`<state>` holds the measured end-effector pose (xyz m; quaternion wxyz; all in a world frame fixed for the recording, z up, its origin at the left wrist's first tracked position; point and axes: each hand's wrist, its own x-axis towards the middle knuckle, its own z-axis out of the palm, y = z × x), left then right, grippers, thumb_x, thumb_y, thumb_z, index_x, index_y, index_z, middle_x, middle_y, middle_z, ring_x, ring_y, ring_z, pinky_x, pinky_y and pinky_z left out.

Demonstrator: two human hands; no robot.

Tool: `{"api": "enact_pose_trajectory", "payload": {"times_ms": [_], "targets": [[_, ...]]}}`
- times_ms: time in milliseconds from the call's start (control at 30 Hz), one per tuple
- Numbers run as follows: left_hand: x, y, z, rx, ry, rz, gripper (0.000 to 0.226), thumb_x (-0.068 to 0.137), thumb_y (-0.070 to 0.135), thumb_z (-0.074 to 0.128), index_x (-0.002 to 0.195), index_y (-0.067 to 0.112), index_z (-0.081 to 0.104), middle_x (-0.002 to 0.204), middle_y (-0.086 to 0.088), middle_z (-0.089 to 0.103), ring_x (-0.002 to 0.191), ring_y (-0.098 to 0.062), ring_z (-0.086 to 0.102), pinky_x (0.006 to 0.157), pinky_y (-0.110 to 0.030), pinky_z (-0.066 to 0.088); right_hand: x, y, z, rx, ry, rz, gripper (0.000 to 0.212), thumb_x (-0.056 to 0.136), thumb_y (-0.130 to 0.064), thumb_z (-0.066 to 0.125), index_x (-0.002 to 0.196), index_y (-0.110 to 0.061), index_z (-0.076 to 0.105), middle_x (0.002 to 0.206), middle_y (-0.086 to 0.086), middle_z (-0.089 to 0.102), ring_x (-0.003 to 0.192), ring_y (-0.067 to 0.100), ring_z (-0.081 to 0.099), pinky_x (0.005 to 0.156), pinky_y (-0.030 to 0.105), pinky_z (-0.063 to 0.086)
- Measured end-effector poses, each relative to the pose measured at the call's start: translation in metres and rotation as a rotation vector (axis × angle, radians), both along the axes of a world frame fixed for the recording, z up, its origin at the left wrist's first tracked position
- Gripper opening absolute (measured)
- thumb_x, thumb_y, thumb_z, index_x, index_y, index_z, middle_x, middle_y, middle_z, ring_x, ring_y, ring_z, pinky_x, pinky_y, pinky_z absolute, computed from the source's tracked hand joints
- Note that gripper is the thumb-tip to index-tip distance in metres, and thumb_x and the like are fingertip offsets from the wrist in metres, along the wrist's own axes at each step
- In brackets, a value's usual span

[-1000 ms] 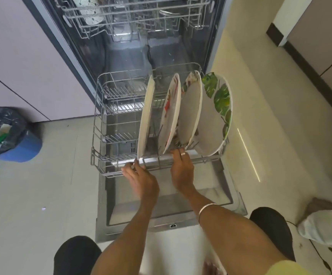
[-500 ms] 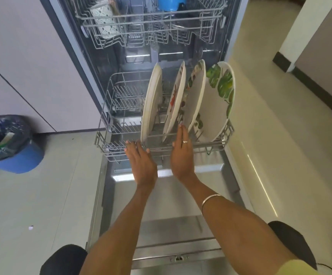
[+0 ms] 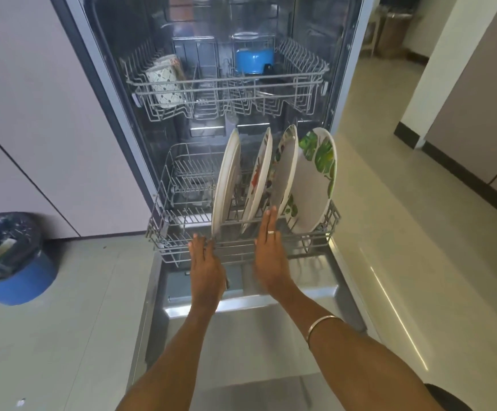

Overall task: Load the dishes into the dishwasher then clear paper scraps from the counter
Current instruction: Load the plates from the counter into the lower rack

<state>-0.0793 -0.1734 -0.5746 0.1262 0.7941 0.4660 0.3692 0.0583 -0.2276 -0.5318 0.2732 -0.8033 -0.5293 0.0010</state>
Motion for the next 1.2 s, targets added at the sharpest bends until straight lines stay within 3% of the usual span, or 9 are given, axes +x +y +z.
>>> {"api": "enact_pose_trajectory", "payload": {"times_ms": [100,233,367,467,533,667,833,967,1200], "targets": [[0.005,0.014,-0.003,0.095,0.157,-0.009,0.059,0.081,-0.013,0.063,0.138,-0.010,0.045,0.146,-0.032,0.040,0.141,-0.042,0.021,0.110,-0.060,0.026,0.006,0.012,0.001,-0.002,-0.010,0.004,0.102,0.085,0.009,0.057,0.151,-0.004,-0.020,0.158,0.009,-0.032,0.108,0.019,0.048,0.081,0.020,0.045],[0.015,0.030,-0.009,-0.028,0.294,0.036,0.072,0.084,-0.007,0.046,0.150,-0.007,0.018,0.158,-0.028,0.014,0.148,-0.040,0.008,0.120,-0.051,0.016,0.010,0.023,-0.007,-0.022,-0.006,0.029,0.102,0.082,0.009,0.056,0.151,-0.002,-0.018,0.156,0.014,-0.034,0.123,0.030,0.044,0.090,0.030,0.049],[0.024,0.045,-0.008,-0.046,0.366,0.049,0.075,0.080,-0.005,0.041,0.150,-0.010,0.014,0.157,-0.031,0.011,0.148,-0.043,0.005,0.120,-0.052,0.017,0.015,0.023,-0.021,-0.055,0.054,0.073,0.105,0.079,0.013,0.053,0.154,-0.010,-0.017,0.156,0.009,-0.036,0.145,0.040,0.019,0.096,0.036,0.050],[0.025,0.054,-0.010,-0.035,0.405,0.036,0.083,0.076,-0.006,0.047,0.150,-0.010,0.009,0.157,-0.033,0.009,0.148,-0.044,0.004,0.121,-0.052,0.015,0.020,0.031,-0.023,-0.092,0.069,0.081,0.108,0.080,0.011,0.056,0.153,-0.012,-0.020,0.155,0.009,-0.037,0.147,0.038,0.018,0.088,0.031,0.053],[0.026,0.060,-0.010,-0.035,0.438,0.028,0.085,0.075,-0.005,0.045,0.150,-0.010,0.006,0.157,-0.033,0.006,0.148,-0.045,0.001,0.121,-0.052,0.013,0.024,0.039,-0.022,-0.152,0.035,0.078,0.106,0.082,0.007,0.057,0.153,-0.010,-0.019,0.153,0.014,-0.038,0.147,0.040,0.014,0.091,0.034,0.052],[0.036,0.074,-0.001,-0.091,0.460,0.034,0.088,0.077,-0.001,0.049,0.150,-0.009,0.001,0.157,-0.034,0.002,0.148,-0.045,-0.002,0.121,-0.053,0.010,0.032,0.057,-0.015,-0.284,-0.073,0.016,0.099,0.085,-0.006,0.058,0.154,-0.005,-0.014,0.157,0.024,-0.024,0.146,0.044,0.009,0.107,0.045,0.042],[0.043,0.079,0.000,-0.118,0.492,0.038,0.090,0.079,0.003,0.048,0.150,-0.008,-0.006,0.158,-0.031,-0.008,0.147,-0.042,-0.013,0.122,-0.051,0.004,0.031,0.070,-0.018,-0.348,-0.215,-0.026,0.087,0.094,-0.019,0.048,0.151,0.003,-0.013,0.159,0.031,-0.006,0.148,0.045,-0.004,0.121,0.047,0.014],[0.042,0.082,-0.002,-0.104,0.508,0.034,0.090,0.079,0.004,0.049,0.150,-0.008,-0.006,0.158,-0.030,-0.010,0.147,-0.042,-0.014,0.122,-0.050,0.001,0.032,0.070,-0.016,-0.365,-0.287,-0.039,0.087,0.097,-0.023,0.047,0.152,0.001,-0.015,0.159,0.030,-0.007,0.149,0.042,-0.005,0.122,0.044,0.011],[0.051,0.106,0.002,-0.125,0.515,0.039,0.093,0.079,0.007,0.053,0.150,-0.007,-0.005,0.159,-0.029,-0.006,0.148,-0.041,-0.008,0.122,-0.050,0.006,0.041,0.088,0.001,-0.461,-0.351,-0.034,0.083,0.099,-0.027,0.044,0.153,-0.002,-0.013,0.160,0.026,0.009,0.150,0.038,-0.003,0.122,0.045,0.008]]}}
